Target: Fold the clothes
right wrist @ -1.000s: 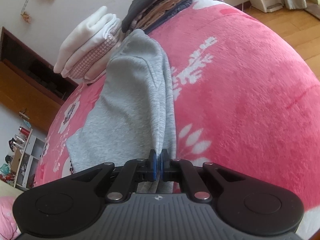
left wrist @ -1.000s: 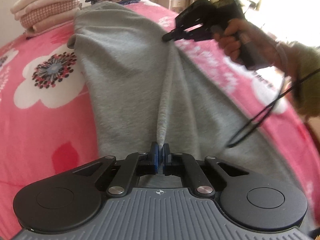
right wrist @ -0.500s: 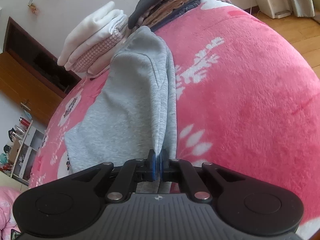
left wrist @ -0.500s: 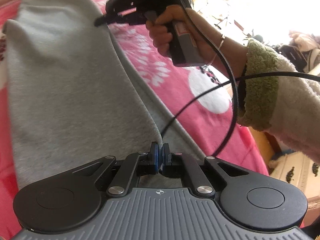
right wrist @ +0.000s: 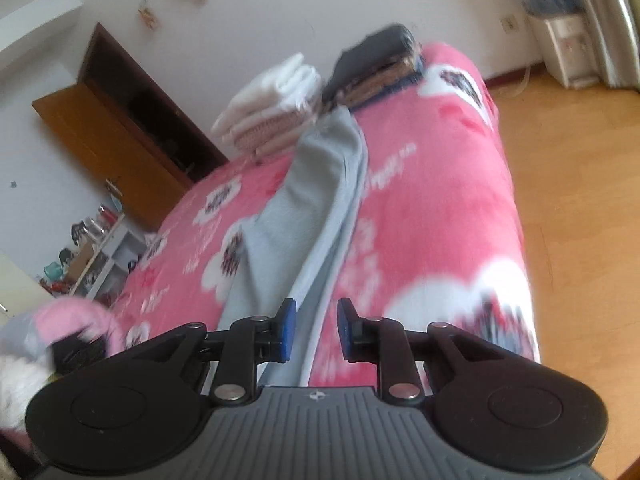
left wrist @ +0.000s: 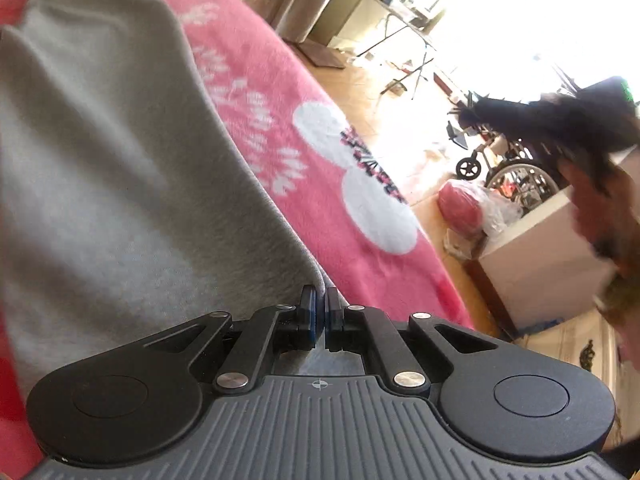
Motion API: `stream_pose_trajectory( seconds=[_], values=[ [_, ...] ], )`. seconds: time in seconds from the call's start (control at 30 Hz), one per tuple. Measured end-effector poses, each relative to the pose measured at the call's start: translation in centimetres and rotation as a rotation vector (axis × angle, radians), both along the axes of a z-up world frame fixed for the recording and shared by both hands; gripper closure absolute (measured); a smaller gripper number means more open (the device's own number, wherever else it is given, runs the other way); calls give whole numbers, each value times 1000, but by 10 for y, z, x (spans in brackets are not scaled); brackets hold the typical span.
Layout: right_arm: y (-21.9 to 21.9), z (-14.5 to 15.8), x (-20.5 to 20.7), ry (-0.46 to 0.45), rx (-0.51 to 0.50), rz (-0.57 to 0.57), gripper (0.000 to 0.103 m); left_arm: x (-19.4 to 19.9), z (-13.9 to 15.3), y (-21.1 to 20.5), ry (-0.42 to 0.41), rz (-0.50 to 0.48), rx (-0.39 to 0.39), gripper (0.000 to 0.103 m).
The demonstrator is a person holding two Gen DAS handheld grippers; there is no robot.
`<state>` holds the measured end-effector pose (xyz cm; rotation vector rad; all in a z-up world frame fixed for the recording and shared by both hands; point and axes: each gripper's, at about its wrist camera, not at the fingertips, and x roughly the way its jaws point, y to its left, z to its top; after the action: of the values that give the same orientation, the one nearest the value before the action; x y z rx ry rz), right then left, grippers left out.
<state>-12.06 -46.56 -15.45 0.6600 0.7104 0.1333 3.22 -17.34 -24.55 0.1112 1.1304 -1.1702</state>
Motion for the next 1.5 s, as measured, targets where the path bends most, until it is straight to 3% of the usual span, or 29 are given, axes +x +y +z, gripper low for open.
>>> stream_pose_trajectory(
  seconds=[0.2,0.27,0.4,0.47,0.6,0.7,0.87,0.93,1.07,1.33,1.4,1.5],
  values=[
    [47,-40,-33,131,131,-19,71,-11,-26,-14,-53,46,-22,96],
    [61,-55,-35,166,144,-17,71,-14,-15,-12,-67,16,-14,77],
    [73,-79,-36,223,227,-64,71,-20,23,5,-100,7,-5,64],
    [77,-86,-34,231,277,-84,71,-24,44,17,-115,-21,5,52],
    [86,-85,-26,221,330,-68,71,-29,78,47,-186,-79,68,48],
    [92,-81,-23,219,357,-47,70,-26,91,76,-253,-86,147,37],
    [105,-87,-23,271,382,-27,67,-11,69,122,-349,-32,273,37],
    [106,-93,-24,294,392,-31,67,-8,52,132,-345,-82,310,37],
    [109,-99,-24,325,407,-36,66,1,28,138,-321,-158,305,37],
    [116,-98,-18,343,384,-14,66,16,-9,122,-272,-349,353,37],
    [115,-101,-17,355,378,-18,65,13,-13,125,-259,-362,346,42],
    [113,-104,-14,364,381,-28,65,12,-11,131,-215,-354,314,71]
  ],
)
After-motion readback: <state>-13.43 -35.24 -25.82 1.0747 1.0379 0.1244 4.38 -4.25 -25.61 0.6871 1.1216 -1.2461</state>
